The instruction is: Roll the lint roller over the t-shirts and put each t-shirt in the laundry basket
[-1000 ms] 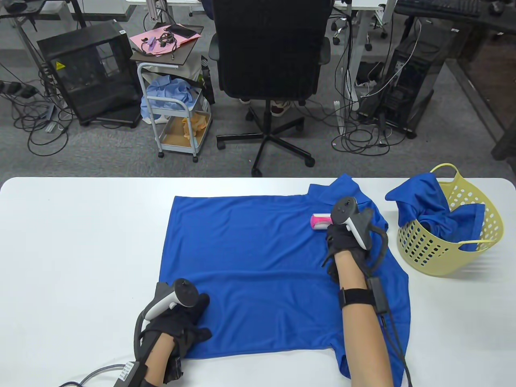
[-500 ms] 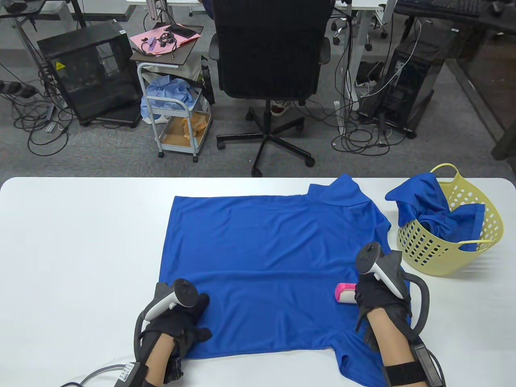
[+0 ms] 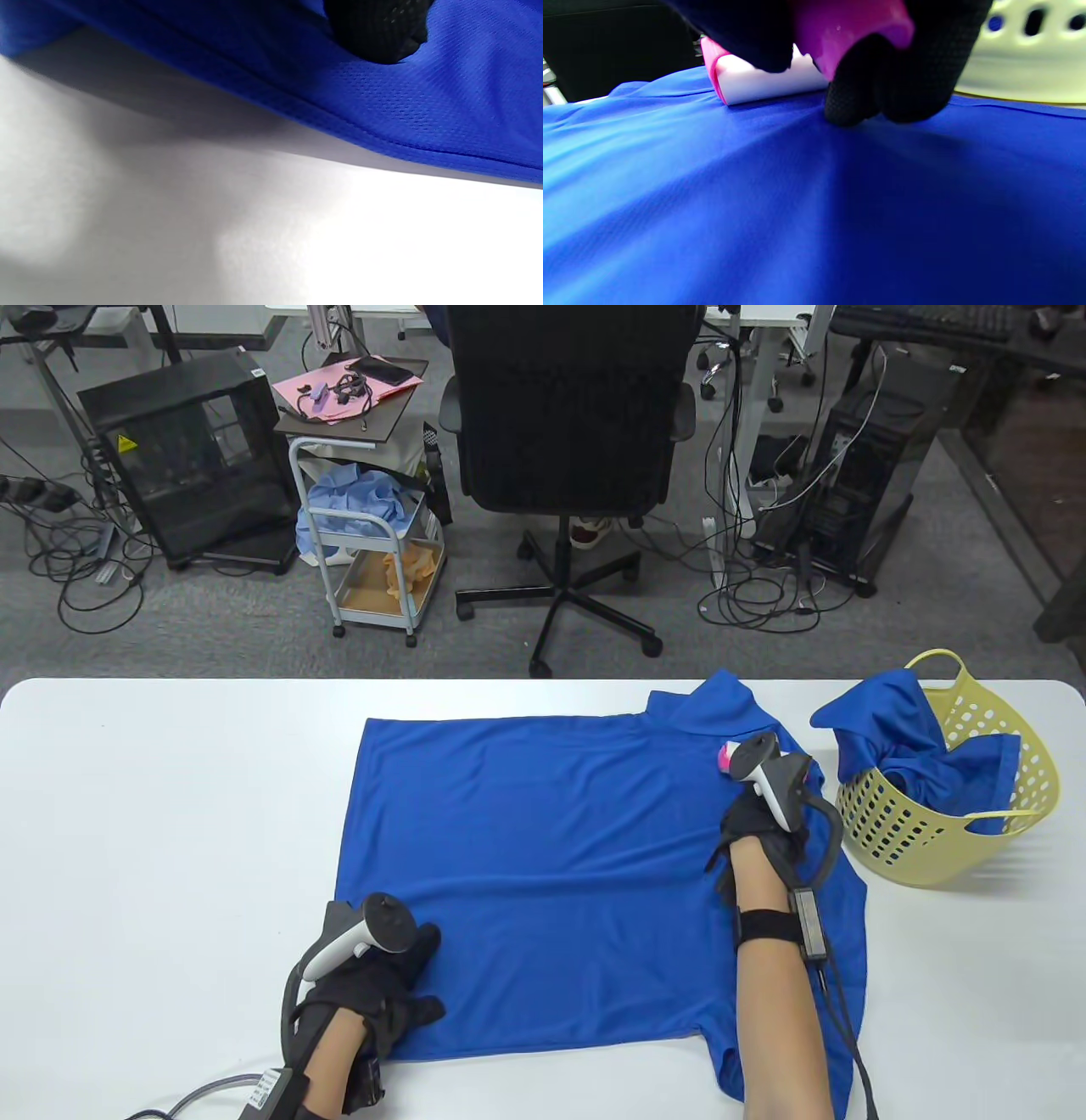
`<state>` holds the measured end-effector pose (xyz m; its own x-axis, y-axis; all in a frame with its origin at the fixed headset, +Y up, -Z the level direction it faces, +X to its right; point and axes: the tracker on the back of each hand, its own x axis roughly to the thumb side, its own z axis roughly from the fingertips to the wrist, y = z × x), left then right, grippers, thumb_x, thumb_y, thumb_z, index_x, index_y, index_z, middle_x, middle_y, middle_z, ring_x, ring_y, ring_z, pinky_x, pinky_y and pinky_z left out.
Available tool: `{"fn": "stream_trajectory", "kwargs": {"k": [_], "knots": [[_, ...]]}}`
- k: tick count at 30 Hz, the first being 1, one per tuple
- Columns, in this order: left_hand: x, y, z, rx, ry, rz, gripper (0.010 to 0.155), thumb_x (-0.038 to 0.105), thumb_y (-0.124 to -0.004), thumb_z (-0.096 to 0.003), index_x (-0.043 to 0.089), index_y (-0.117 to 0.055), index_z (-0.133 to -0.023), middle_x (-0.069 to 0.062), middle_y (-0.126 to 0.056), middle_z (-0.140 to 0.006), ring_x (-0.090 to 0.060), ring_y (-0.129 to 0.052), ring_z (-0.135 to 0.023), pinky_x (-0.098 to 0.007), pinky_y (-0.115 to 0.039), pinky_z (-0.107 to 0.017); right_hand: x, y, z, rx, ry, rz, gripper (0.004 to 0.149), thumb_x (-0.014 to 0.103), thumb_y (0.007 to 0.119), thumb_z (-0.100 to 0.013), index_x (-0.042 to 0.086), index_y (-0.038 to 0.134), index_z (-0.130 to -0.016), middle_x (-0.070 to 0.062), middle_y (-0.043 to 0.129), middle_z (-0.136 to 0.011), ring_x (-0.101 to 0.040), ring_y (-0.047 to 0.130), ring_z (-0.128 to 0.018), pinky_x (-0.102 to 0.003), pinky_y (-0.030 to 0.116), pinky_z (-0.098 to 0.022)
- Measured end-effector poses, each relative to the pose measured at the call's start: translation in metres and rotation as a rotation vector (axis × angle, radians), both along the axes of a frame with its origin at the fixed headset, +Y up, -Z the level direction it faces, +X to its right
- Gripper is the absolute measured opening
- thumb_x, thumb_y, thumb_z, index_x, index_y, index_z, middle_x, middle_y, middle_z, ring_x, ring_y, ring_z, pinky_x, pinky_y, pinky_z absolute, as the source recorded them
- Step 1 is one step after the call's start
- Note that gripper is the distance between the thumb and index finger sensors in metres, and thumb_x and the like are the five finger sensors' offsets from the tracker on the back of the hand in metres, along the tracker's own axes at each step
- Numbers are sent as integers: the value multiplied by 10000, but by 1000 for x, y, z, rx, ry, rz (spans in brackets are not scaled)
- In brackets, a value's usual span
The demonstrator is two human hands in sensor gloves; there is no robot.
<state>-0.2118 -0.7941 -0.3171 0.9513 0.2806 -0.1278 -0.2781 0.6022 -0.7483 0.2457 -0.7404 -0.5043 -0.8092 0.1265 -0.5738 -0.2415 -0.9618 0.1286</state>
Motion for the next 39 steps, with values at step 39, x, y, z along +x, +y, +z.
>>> {"fn": "stream_trajectory", "kwargs": {"k": [39], "knots": [[-1, -1, 0, 1, 3, 13, 845, 518, -705, -527, 478, -36, -1041, 3, 197, -1050, -386, 232, -942, -762, -53, -604, 3, 18, 102, 97, 108, 72, 530, 339, 698, -552, 344, 490, -1038, -95, 723, -1058, -254, 928, -719, -367, 861, -474]]}}
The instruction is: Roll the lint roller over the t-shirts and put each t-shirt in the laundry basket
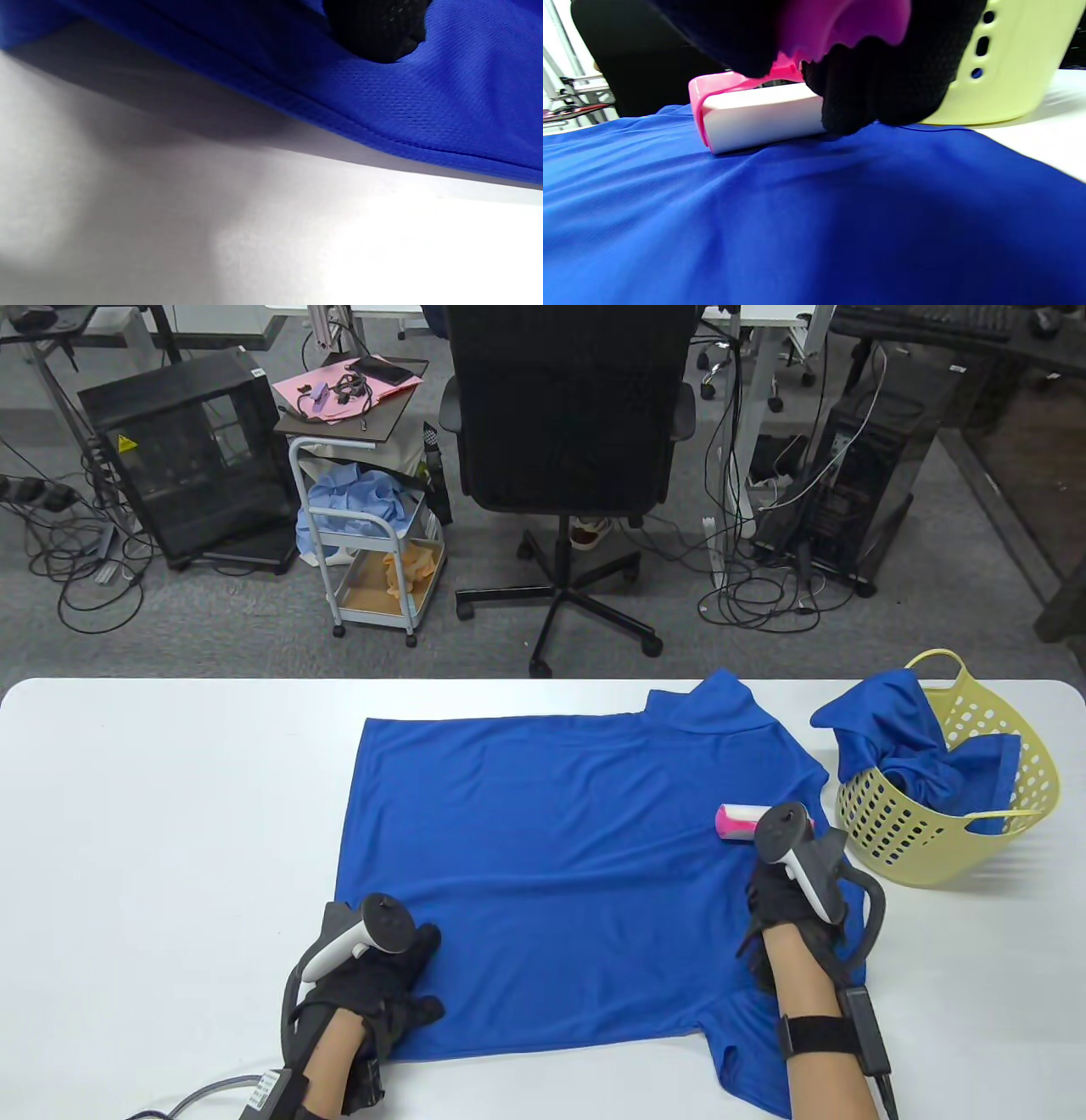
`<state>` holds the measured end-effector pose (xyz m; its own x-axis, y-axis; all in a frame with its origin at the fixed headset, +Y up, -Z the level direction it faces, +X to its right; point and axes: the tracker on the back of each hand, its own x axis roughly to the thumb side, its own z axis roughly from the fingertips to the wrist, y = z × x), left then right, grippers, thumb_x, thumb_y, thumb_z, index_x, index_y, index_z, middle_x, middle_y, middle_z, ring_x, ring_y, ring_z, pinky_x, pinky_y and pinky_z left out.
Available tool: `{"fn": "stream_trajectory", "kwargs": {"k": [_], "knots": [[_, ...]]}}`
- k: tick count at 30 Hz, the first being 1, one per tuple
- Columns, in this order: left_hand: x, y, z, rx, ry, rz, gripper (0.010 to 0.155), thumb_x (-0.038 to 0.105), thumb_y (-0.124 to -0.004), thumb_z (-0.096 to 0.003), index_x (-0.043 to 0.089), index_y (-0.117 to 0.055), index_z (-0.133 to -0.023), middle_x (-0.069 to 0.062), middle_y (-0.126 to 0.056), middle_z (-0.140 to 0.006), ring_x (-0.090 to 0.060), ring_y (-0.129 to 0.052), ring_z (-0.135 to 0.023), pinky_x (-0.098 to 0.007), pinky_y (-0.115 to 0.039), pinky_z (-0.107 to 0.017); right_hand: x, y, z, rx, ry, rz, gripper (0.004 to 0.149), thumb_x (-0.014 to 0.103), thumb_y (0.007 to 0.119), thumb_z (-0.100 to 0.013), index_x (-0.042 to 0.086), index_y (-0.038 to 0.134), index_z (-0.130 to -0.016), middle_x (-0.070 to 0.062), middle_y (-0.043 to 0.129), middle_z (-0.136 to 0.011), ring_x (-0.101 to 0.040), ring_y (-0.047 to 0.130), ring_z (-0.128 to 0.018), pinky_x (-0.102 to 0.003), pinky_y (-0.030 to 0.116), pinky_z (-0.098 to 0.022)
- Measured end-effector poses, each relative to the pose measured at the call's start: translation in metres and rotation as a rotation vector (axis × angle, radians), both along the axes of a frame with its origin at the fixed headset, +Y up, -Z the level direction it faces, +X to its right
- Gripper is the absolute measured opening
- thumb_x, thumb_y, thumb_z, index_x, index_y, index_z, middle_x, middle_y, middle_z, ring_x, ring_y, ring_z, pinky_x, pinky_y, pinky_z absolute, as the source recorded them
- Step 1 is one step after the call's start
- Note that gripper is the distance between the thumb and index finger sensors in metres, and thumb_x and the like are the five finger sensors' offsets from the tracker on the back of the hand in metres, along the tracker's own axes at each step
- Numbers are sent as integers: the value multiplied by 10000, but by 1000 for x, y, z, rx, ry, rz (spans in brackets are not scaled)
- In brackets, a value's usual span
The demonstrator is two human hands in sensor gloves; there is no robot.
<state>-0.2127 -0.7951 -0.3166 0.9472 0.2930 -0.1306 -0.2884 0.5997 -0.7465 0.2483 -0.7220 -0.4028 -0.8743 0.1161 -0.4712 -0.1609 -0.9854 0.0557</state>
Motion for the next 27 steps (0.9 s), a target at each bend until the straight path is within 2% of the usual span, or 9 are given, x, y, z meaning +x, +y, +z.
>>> {"fn": "stream_trajectory", "kwargs": {"k": [2, 9, 12, 14, 17, 19, 21, 23, 27], "knots": [[0, 0, 0, 0, -1, 1, 844, 518, -703, -528, 478, -34, -1041, 3, 200, -1049, -386, 234, -941, -762, -52, -604, -2, -3, -16, 17, 4, -6, 531, 334, 699, -552, 340, 488, -1038, -99, 717, -1056, -252, 930, -716, -365, 866, -474], [0, -1, 0, -4, -3, 5, 844, 518, -699, -530, 480, -27, -1038, 5, 207, -1045, -384, 242, -936, -761, -46, -600, -6, -15, -73, -50, -69, 0, 573, 316, 674, -557, 310, 385, -1051, -129, 658, -1079, -282, 922, -739, -385, 869, -486], [-1, -1, 0, -5, -3, 7, 843, 518, -699, -530, 480, -27, -1038, 4, 208, -1044, -383, 244, -934, -761, -43, -598, -1, -17, -88, -62, -72, -26, 596, 312, 682, -551, 310, 357, -1050, -124, 640, -1085, -273, 916, -746, -391, 864, -488], [-1, -1, 0, -7, -6, 6, 844, 520, -698, -531, 479, -24, -1038, 4, 210, -1042, -384, 244, -933, -761, -44, -598, 1, -14, -87, -56, -66, -29, 604, 318, 699, -543, 323, 368, -1049, -111, 674, -1068, -261, 930, -731, -386, 870, -484], [-1, 0, 0, -11, -8, 4, 845, 519, -698, -531, 477, -22, -1037, 2, 213, -1040, -387, 244, -932, -763, -45, -597, 4, -6, -70, -2, -16, -55, 617, 306, 727, -531, 280, 397, -1051, -123, 713, -1041, -234, 946, -707, -377, 891, -486], [-1, -1, 0, -11, -7, 4, 844, 519, -698, -532, 476, -24, -1037, 2, 210, -1041, -387, 244, -932, -763, -46, -598, 7, 0, -48, 33, 31, -84, 641, 295, 745, -525, 252, 386, -1054, -114, 714, -1038, -234, 932, -730, -394, 887, -516], [0, 0, 0, -13, -8, 2, 844, 519, -698, -533, 476, -23, -1037, 0, 210, -1041, -388, 242, -933, -764, -48, -599, 13, 5, -15, 81, 75, -98, 636, 294, 760, -522, 239, 413, -1052, -102, 716, -1034, -233, 927, -740, -408, 883, -528], [0, 0, 0, -13, -9, -1, 846, 519, -700, -532, 476, -23, -1038, 1, 209, -1042, -390, 239, -934, -765, -51, -600, 24, 8, 18, 151, 55, -102, 646, 321, 795, -507, 216, 439, -1036, -57, 756, -981, -182, 926, -701, -378, 888, -519], [0, 0, 0, -9, -8, -3, 845, 521, -700, -532, 476, -25, -1039, 1, 206, -1045, -390, 237, -938, -765, -52, -603, 50, 0, 69, 162, -29, -71, 630, 353, 817, -498, 238, 452, -999, 40, 786, -866, -113, 897, -610, -353, 870, -500]]}}
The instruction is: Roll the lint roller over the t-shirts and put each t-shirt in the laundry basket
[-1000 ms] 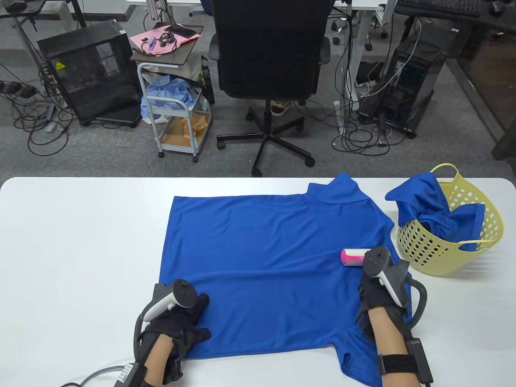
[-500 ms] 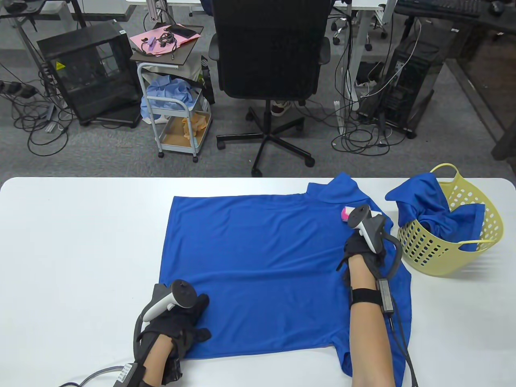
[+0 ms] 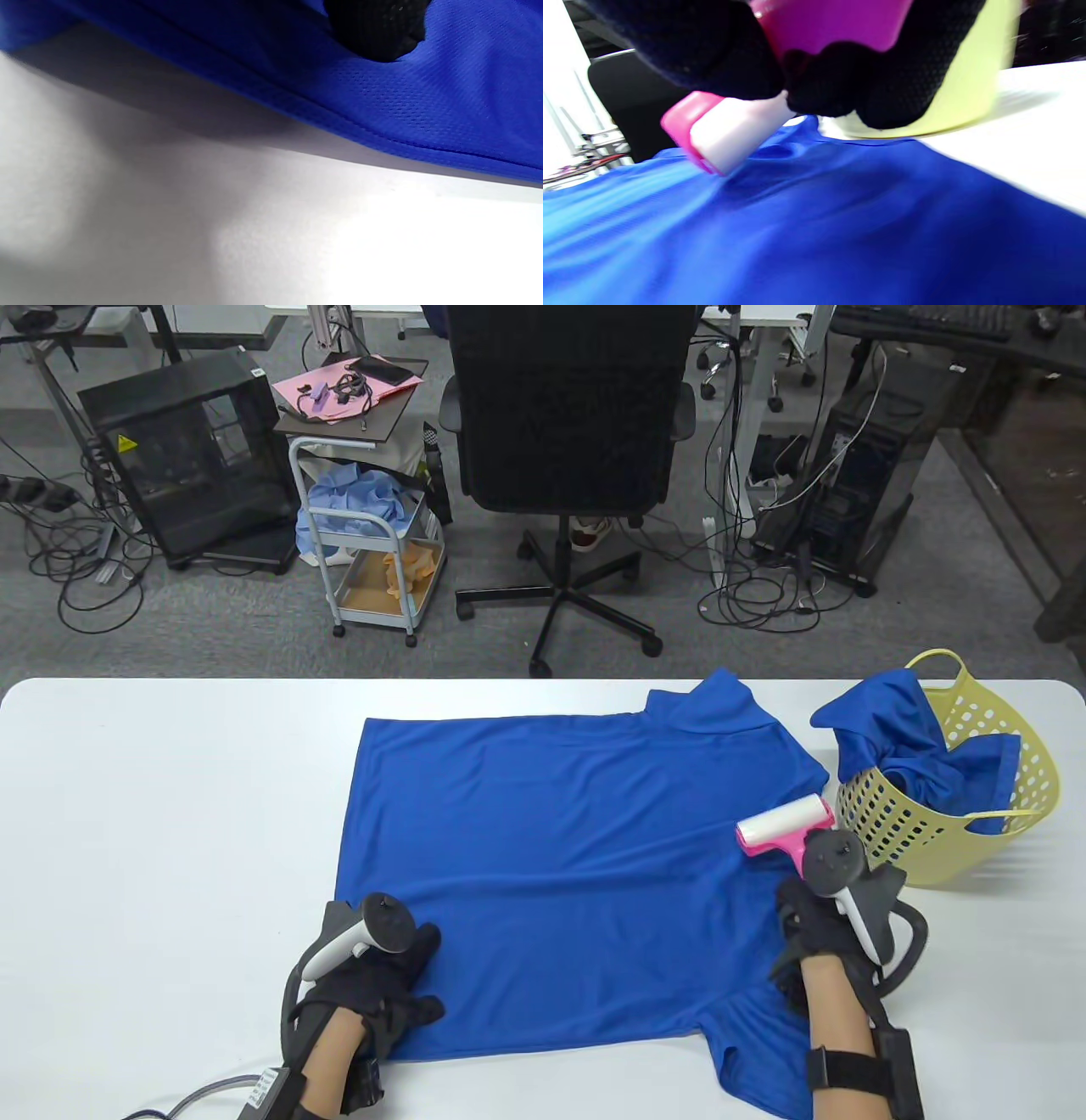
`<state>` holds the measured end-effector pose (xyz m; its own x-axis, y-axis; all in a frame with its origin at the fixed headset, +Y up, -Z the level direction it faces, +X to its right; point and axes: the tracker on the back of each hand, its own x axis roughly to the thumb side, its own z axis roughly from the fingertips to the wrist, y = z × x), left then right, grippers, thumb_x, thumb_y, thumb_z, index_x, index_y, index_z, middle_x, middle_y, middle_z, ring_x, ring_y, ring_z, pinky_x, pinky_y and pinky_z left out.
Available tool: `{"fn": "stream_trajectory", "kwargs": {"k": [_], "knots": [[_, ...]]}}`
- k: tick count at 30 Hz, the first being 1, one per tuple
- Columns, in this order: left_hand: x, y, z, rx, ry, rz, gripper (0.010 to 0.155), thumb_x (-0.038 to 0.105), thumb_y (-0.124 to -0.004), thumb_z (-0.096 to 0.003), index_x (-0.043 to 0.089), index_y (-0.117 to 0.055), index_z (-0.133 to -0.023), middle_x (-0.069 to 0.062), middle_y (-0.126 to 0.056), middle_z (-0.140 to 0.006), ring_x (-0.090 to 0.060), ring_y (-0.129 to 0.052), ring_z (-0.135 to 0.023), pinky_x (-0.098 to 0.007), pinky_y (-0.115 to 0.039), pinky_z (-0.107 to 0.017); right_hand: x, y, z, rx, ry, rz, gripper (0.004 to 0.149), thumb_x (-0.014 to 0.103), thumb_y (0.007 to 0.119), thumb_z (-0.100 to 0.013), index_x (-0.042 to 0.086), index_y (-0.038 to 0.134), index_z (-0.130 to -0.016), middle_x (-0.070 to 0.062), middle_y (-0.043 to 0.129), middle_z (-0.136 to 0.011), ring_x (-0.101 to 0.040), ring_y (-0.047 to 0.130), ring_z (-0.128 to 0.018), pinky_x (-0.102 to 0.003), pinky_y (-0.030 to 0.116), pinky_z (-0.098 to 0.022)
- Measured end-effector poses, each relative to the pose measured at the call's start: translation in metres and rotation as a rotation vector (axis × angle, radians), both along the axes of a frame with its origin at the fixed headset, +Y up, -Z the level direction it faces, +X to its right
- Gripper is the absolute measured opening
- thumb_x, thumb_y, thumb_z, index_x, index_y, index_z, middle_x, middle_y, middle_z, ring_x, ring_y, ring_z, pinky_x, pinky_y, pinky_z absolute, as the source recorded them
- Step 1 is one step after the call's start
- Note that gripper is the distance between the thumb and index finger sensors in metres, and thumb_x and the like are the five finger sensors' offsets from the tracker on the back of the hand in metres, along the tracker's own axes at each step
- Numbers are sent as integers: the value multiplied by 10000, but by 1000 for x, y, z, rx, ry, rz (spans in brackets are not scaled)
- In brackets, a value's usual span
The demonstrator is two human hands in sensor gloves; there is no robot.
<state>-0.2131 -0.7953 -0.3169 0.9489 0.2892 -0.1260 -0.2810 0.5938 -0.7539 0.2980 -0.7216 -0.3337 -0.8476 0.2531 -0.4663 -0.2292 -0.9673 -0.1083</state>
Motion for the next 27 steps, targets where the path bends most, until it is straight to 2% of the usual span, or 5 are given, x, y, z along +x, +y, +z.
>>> {"fn": "stream_trajectory", "kwargs": {"k": [5, 12, 21, 24, 27], "knots": [[-1, -1, 1, 17, 11, 7, 841, 524, -702, -530, 478, -39, -1045, 7, 193, -1055, -381, 229, -947, -757, -51, -609, 42, -14, 48, -21, -215, -71, 596, 396, 799, -506, 229, 477, -979, 52, 806, -810, -124, 898, -598, -361, 864, -489], [-1, 0, 1, 22, 7, -5, 841, 531, -702, -530, 478, -43, -1049, 8, 183, -1062, -379, 218, -958, -754, -60, -619, 81, -29, 76, -43, -508, -114, 580, 420, 743, -520, 195, 448, -966, 30, 772, -840, -177, 892, -652, -397, 844, -519], [-1, 0, 1, 19, 6, -7, 841, 533, -701, -529, 481, -40, -1047, 9, 184, -1061, -378, 219, -958, -754, -59, -621, 82, -43, 68, -172, -559, 15, 610, 396, 748, -532, 201, 407, -999, -82, 635, -1027, -354, 747, -864, -529, 710, -636], [-1, 0, 1, 20, 6, -9, 838, 534, -701, -529, 481, -44, -1047, 11, 183, -1062, -377, 218, -959, -754, -59, -622, 78, -40, 68, -161, -550, 6, 651, 405, 744, -533, 174, 388, -1027, -136, 574, -1061, -402, 691, -896, -567, 663, -652], [-1, 0, 1, 23, 6, -12, 838, 539, -701, -528, 483, -46, -1048, 16, 179, -1065, -375, 215, -964, -752, -62, -627, 62, -18, 67, -55, -518, 71, 720, 407, 743, -533, 133, 329, -1054, -209, 438, -1099, -459, 593, -927, -584, 619, -660]]}}
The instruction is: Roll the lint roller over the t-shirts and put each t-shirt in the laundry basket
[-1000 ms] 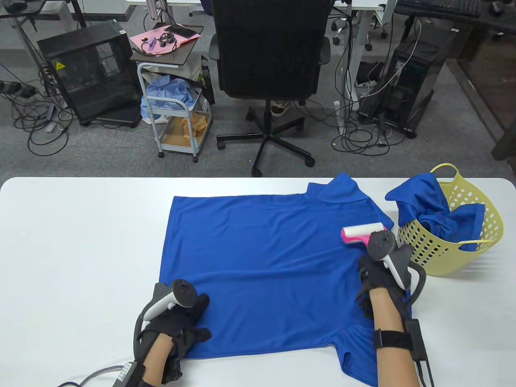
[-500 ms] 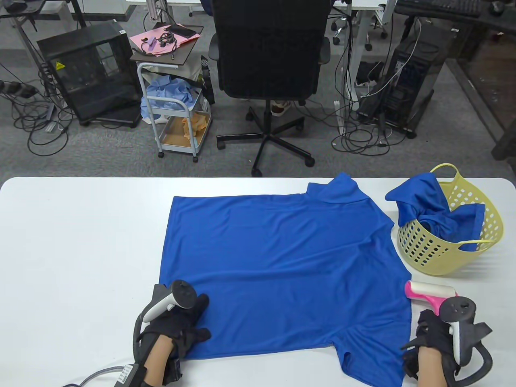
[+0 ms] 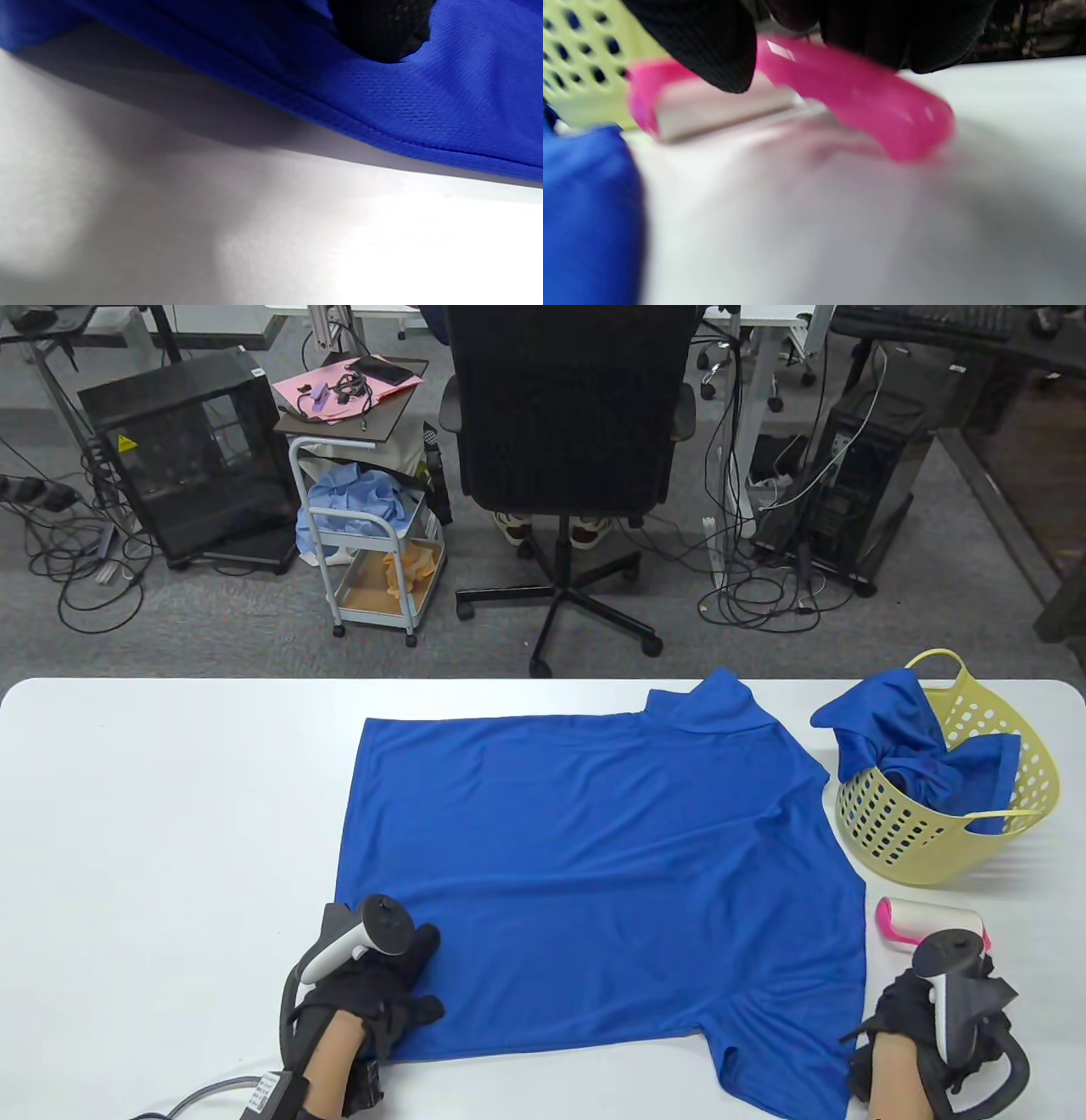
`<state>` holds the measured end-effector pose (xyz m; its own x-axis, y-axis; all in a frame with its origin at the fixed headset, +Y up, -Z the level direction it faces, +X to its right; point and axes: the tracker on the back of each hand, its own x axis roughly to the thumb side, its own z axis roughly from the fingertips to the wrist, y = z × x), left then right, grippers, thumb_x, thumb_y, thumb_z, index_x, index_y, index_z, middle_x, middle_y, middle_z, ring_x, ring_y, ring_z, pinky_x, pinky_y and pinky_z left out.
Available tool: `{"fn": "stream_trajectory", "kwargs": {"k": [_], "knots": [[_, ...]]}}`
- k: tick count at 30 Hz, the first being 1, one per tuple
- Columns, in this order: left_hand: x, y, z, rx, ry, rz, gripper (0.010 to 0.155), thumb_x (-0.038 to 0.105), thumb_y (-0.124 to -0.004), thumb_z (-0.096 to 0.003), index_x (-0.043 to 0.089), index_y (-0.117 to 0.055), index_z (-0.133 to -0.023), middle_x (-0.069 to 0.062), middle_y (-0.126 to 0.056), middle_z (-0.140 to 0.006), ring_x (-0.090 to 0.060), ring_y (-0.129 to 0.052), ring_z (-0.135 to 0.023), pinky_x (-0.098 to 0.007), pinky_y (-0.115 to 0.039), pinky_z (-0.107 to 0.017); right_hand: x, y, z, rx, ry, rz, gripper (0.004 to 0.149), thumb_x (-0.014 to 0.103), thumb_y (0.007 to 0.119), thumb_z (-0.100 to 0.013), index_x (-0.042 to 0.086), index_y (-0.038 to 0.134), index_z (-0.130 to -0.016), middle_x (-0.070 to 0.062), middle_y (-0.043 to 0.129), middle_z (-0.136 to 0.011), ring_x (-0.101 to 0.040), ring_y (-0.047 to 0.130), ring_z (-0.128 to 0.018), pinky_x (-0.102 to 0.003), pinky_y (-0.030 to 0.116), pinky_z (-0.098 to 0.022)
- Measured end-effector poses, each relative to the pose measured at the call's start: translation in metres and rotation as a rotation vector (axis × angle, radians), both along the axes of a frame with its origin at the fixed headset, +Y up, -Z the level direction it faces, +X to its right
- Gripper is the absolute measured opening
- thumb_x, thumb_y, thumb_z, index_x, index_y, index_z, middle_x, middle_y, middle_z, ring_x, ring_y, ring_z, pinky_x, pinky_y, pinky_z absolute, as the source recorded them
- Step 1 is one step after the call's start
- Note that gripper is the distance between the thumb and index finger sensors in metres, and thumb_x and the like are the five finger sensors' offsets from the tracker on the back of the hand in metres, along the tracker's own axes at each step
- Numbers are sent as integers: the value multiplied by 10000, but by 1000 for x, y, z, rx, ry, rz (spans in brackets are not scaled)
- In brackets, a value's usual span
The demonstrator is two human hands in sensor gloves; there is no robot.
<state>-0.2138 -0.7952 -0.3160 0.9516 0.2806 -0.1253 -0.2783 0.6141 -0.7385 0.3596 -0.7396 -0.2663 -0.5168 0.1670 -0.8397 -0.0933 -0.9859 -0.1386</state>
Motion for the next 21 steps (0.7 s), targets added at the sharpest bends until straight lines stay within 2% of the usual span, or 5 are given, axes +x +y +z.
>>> {"fn": "stream_trajectory", "kwargs": {"k": [6, 8, 12, 16, 21], "knots": [[1, 3, 0, 63, -21, -48, 848, 561, -704, -521, 445, -65, -1067, -3, 110, -1103, -394, 138, -1007, -740, -119, -668, -64, 43, -9, 182, 320, 164, 624, 430, 757, -523, 218, 477, -1039, -94, 487, -1131, -387, 624, -954, -533, 649, -684], [1, 6, -1, 99, -27, -73, 926, 571, -708, -517, 309, -16, -1075, -9, 42, -1126, -394, 65, -1035, -717, -177, -695, -87, 47, -12, 249, 458, 209, 582, 430, 778, -512, 256, 544, -1015, -43, 530, -1126, -338, 662, -953, -502, 670, -689], [-3, 15, -4, 174, -9, -29, 887, 523, -718, -537, 299, -54, -1080, -11, -62, -1158, -356, -49, -1084, -644, -219, -735, -119, 45, -17, 283, 725, 176, 558, 458, 790, -499, 325, 579, -998, 48, 564, -1133, -272, 669, -991, -477, 655, -727], [-4, 34, -1, 328, -55, 16, 832, 445, -752, -543, 308, -139, -1090, 7, -173, -1170, -310, -185, -1118, -532, -274, -771, -138, 32, -28, 154, 1101, 47, 561, 482, 803, -480, 365, 603, -991, 97, 603, -1130, -223, 697, -1002, -466, 642, -741], [1, 42, 14, 329, -211, 102, 635, 384, -792, -540, 308, -495, -1096, 9, -523, -1162, -252, -512, -1129, -461, -452, -797, -134, 4, -39, -229, 1228, -105, 684, 467, 837, -457, 356, 493, -1038, 72, 501, -1173, -264, 676, -1014, -488, 622, -732]]}}
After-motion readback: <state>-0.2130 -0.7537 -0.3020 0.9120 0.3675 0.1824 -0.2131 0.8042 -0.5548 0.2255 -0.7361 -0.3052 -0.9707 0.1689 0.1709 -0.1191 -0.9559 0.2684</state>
